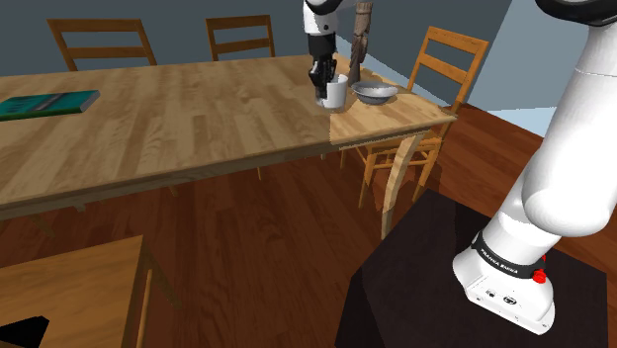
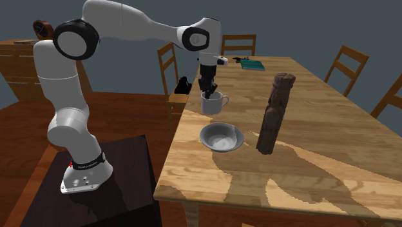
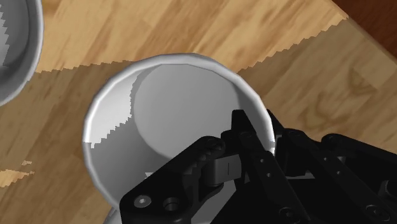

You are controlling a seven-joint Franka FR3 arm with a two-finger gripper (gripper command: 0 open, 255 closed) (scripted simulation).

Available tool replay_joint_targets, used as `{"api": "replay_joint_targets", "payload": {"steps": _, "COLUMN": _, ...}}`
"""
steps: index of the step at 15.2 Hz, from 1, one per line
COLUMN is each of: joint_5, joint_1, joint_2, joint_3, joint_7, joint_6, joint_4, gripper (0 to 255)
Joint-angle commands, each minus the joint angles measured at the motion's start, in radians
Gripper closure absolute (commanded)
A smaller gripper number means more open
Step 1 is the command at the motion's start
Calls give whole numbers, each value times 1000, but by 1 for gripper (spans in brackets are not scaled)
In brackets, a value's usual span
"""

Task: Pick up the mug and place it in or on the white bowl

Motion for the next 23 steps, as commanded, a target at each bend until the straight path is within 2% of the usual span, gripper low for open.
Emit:
{"api": "replay_joint_targets", "payload": {"steps": 1, "joint_5": 0, "joint_1": 0, "joint_2": 1, "joint_3": 0, "joint_7": -2, "joint_6": -27, "joint_4": 27, "gripper": 255}}
{"api": "replay_joint_targets", "payload": {"steps": 15, "joint_5": 1, "joint_1": 1, "joint_2": 20, "joint_3": 0, "joint_7": -15, "joint_6": -221, "joint_4": 241, "gripper": 255}}
{"api": "replay_joint_targets", "payload": {"steps": 23, "joint_5": -2, "joint_1": -104, "joint_2": -9, "joint_3": -76, "joint_7": -195, "joint_6": -208, "joint_4": 214, "gripper": 255}}
